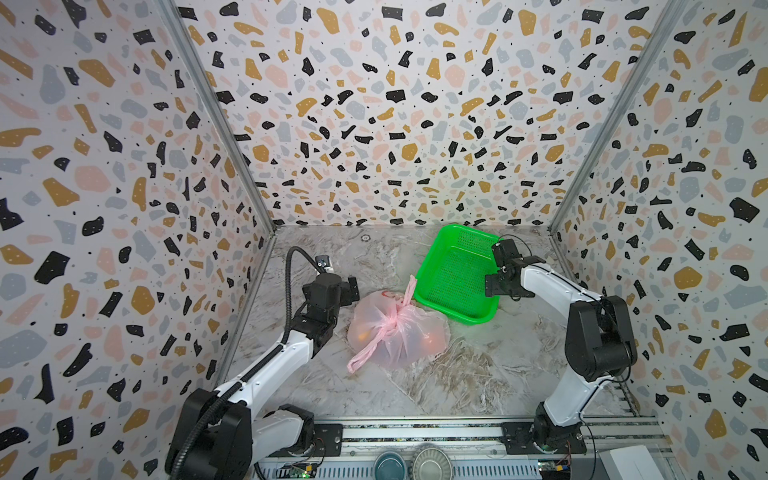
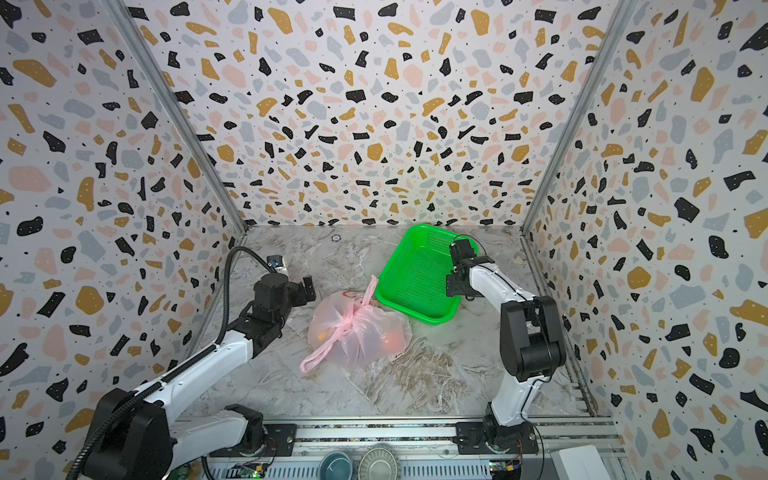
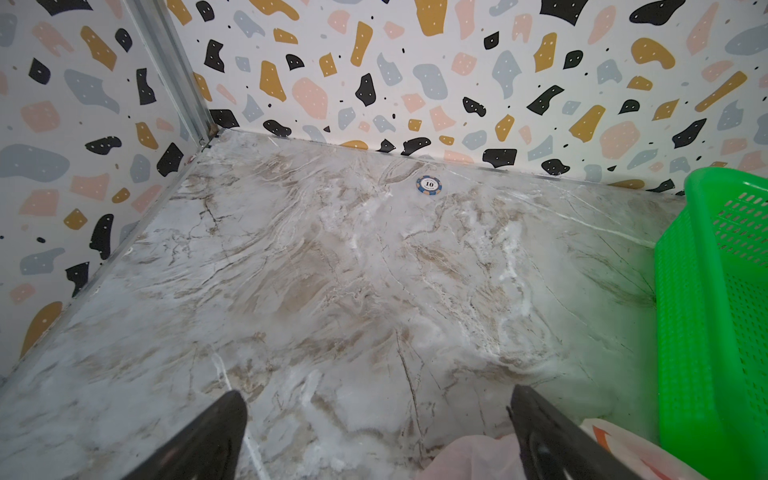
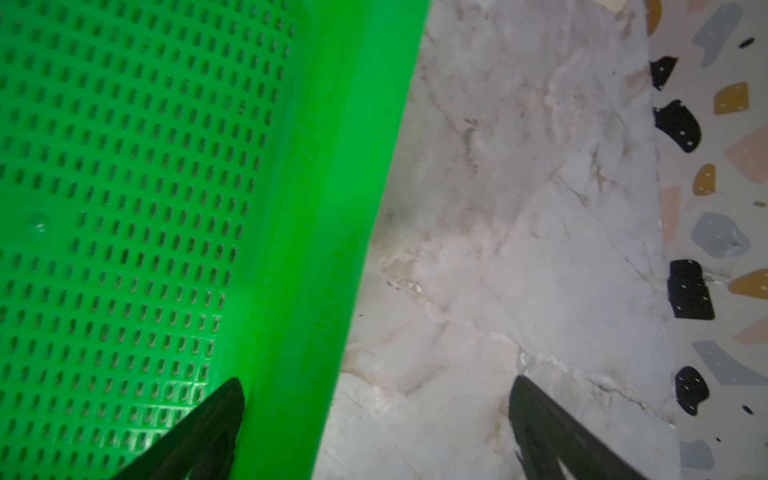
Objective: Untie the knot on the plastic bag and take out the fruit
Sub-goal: 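Reach the right gripper to the green basket rim and grasp it, then drag the green basket aside with the right gripper while the left approaches the bag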
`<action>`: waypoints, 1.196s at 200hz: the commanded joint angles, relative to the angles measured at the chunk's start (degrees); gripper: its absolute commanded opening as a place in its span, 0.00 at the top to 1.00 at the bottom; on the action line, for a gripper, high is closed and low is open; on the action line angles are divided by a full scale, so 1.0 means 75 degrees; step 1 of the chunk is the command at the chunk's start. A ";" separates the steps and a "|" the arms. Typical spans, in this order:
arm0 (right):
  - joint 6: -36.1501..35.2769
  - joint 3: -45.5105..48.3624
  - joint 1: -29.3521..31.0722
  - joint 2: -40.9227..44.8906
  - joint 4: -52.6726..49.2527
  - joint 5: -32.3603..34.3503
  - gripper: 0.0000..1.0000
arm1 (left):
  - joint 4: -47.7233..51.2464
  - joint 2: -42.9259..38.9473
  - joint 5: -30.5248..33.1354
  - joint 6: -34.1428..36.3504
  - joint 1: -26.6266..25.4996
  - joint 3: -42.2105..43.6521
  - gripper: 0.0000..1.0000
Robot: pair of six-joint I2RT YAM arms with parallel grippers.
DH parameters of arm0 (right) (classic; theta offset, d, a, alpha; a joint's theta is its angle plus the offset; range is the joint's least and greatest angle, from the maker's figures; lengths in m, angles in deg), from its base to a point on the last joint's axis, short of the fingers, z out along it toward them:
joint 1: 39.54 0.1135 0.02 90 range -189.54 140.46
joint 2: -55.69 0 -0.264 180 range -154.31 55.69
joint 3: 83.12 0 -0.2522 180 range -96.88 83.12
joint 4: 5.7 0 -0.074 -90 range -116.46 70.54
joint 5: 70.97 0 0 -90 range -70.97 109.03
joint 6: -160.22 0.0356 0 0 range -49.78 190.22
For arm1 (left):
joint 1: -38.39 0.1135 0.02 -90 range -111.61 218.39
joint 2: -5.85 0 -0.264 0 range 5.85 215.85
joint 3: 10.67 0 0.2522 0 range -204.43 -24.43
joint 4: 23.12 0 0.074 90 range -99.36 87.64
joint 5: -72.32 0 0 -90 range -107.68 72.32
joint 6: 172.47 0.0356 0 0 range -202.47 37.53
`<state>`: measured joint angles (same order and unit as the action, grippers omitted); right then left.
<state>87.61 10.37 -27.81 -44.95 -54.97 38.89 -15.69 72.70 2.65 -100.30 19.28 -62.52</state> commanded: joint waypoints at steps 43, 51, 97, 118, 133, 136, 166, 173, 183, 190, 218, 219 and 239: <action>0.0456 -0.1688 0.0551 0.0352 -0.1291 0.0234 0.01 | 0.0439 -0.0428 -0.0527 -0.0178 -0.0083 -0.0039 0.00; 0.0587 -0.2091 0.0799 0.0326 -0.1469 0.0021 0.01 | 0.0543 -0.0483 -0.0637 -0.0150 -0.0088 -0.0105 0.00; 0.1384 -0.3687 0.2454 -0.0419 -0.2108 -0.0567 0.01 | 0.0899 -0.0820 -0.1462 0.0100 -0.0095 -0.0312 0.00; 0.1690 -0.3761 0.2868 -0.0862 -0.1635 -0.0736 0.01 | 0.1123 -0.0959 -0.1712 0.0256 -0.0114 -0.0313 0.00; 0.1736 -0.3973 0.3114 -0.1273 -0.1351 -0.0587 0.02 | 0.1262 -0.1065 -0.1727 0.0318 -0.0218 -0.0298 0.00; 0.1755 -0.4040 0.3156 -0.1361 -0.1334 -0.0544 0.02 | 0.1282 -0.1078 -0.1727 0.0334 -0.0254 -0.0281 0.00; 0.1762 -0.4664 0.3261 -0.2183 -0.1184 -0.0527 0.04 | 0.1244 -0.1179 -0.1807 0.0261 -0.0464 -0.0100 0.00; 0.1734 -0.4761 0.3256 -0.2339 -0.1153 -0.0484 0.04 | 0.1223 -0.1189 -0.1833 0.0255 -0.0478 -0.0072 0.00; 0.1673 -0.4867 0.3254 -0.2538 -0.1147 -0.0394 0.04 | 0.1228 -0.1180 -0.1833 0.0284 -0.0477 -0.0058 0.00; 0.1602 -0.4927 0.3243 -0.2658 -0.1131 -0.0344 0.05 | 0.1240 -0.1179 -0.1827 0.0307 -0.0478 -0.0063 0.00; 0.1459 -0.5042 0.3128 -0.3036 -0.1022 -0.0190 0.10 | 0.1269 -0.1144 -0.1831 0.0406 -0.0494 -0.0115 0.00; 0.1451 -0.5042 0.3114 -0.3047 -0.1009 -0.0194 0.10 | 0.1267 -0.1144 -0.1832 0.0401 -0.0496 -0.0120 0.00; 0.1279 -0.5054 0.2968 -0.3191 -0.0819 -0.0342 0.22 | 0.1233 -0.1048 -0.1788 0.0397 -0.0496 -0.0142 0.00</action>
<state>98.73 -25.17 -4.03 -68.79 -62.48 35.57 -6.16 64.59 -10.20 -98.24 15.80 -62.85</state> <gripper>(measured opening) 0.846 0.997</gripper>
